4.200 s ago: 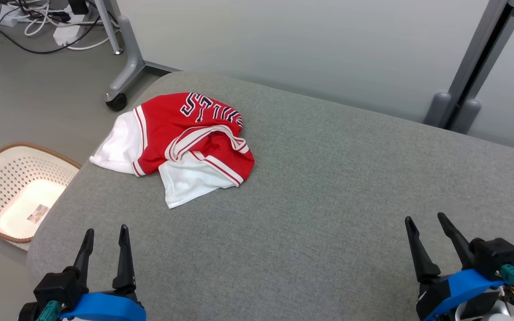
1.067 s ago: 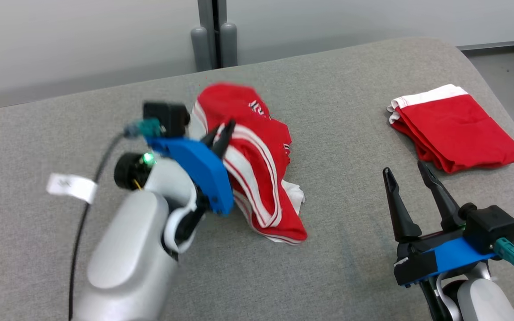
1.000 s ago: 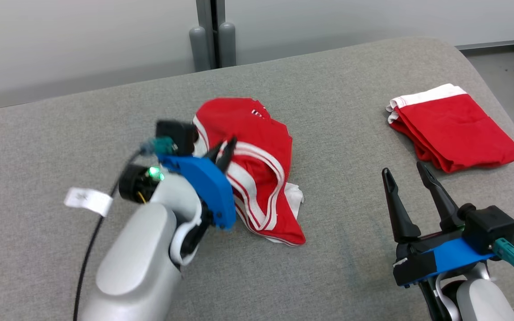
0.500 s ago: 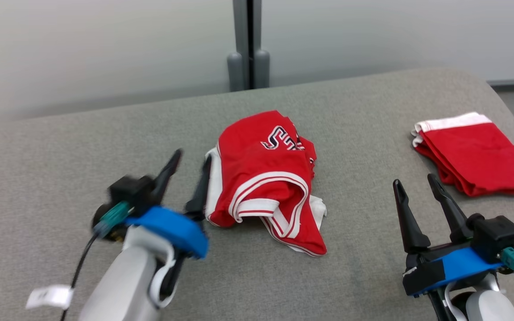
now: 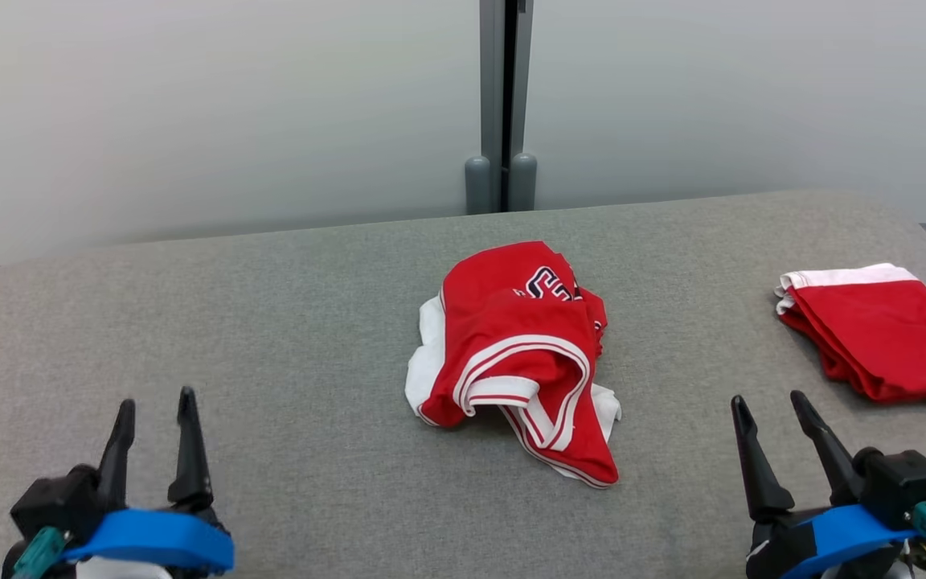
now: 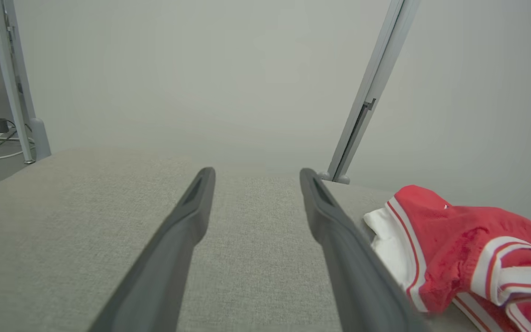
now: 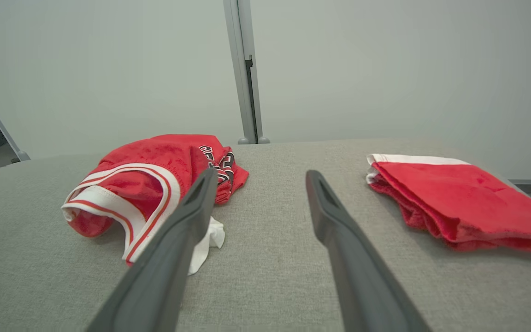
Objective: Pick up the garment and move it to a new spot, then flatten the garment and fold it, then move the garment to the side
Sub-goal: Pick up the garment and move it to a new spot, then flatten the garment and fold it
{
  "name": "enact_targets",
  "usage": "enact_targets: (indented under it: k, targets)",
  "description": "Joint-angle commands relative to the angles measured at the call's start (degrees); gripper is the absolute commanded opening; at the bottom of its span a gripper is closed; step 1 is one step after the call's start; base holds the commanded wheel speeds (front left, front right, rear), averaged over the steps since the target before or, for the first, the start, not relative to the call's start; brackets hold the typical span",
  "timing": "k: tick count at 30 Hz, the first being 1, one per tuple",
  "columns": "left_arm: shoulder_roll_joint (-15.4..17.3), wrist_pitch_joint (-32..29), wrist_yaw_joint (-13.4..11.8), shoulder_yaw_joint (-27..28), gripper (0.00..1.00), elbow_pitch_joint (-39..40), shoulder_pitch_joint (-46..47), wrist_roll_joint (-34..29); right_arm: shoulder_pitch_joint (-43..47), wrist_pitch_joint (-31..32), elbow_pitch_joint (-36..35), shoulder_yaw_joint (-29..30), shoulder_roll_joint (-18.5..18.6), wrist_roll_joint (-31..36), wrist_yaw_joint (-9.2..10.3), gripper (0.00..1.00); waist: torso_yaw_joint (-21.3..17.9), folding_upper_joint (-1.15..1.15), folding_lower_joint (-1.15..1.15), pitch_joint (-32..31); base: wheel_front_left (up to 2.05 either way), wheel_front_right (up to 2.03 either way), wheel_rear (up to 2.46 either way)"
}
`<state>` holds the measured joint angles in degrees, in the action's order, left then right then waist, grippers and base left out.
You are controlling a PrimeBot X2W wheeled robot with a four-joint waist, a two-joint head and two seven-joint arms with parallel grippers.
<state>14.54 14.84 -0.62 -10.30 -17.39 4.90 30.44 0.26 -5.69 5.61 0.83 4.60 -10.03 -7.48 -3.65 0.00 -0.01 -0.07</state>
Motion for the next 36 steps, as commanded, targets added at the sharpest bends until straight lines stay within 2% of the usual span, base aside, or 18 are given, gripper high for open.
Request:
enact_targets:
  k: [1, 7, 17, 25, 31, 36]
  targets:
    - [0.6, 0.3, -1.0, 1.1, 1.0, 1.4, -2.3, -0.3, 1.2, 0.0, 0.6, 0.1, -0.2, -0.4, -0.03, 1.0, 0.4, 0.0, 0.01, -0.3, 0.0, 0.0, 0.0]
    - [1.7, 0.3, -1.9, 1.9, 1.0, 3.3, -5.7, -1.1, 1.4, 0.4, 2.3, -0.4, -0.1, -0.9, -0.03, 1.0, 1.1, 0.0, 0.01, -0.4, 0.0, 0.0, 0.0]
    - [2.3, -1.5, -3.0, 1.3, 1.0, 5.1, -5.4, -1.3, 0.6, 0.1, 3.3, -1.6, -0.3, -0.9, -0.03, 1.0, 1.5, 0.0, 0.01, 0.4, 0.0, 0.0, 0.0]
    - [2.6, -1.5, -2.6, 1.3, 1.0, 4.8, -4.5, -0.9, -0.8, 0.4, 3.1, -3.2, 0.0, -0.4, -0.03, 1.0, 1.4, 0.0, 0.01, 1.5, 0.0, 0.0, 0.0]
    - [2.5, -1.3, -2.6, 0.9, 1.0, 4.6, -3.3, -1.0, -2.9, 2.5, 3.7, -9.1, 0.9, -0.1, -0.03, 1.0, 1.6, 0.0, 0.01, 2.9, 0.0, 0.0, 0.0]
    - [2.1, -1.1, -2.6, 0.5, 1.0, 4.8, -2.0, -1.3, -6.2, 4.5, 8.1, -15.6, 1.2, -0.3, -0.03, 1.0, 2.3, 0.0, 0.01, 4.5, 0.0, 0.0, 0.0]
